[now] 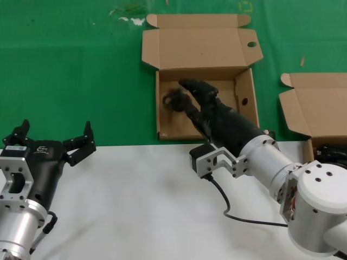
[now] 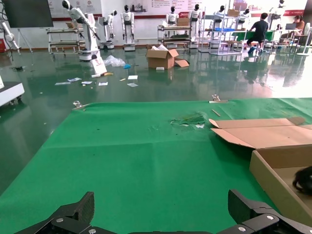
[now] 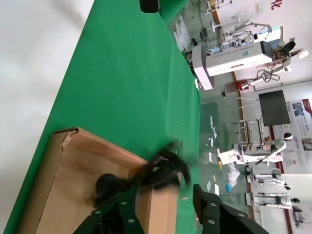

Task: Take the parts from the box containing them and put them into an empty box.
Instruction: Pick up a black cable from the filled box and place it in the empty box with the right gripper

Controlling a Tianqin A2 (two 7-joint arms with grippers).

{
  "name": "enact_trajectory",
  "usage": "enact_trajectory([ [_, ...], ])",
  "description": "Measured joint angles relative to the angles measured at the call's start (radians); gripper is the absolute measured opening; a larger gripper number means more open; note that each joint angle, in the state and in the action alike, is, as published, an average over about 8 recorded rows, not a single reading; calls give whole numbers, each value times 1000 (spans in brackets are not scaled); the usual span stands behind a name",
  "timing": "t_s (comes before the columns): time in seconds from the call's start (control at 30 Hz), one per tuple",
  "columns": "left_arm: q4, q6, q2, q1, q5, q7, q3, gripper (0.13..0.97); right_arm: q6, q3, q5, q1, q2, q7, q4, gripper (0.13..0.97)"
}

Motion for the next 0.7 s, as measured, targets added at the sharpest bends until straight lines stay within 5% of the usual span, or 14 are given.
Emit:
enact_trajectory([
  [0.7,0,0,0,0,0,0,0,966,-23,76,-46,-51,-17,105,8,692],
])
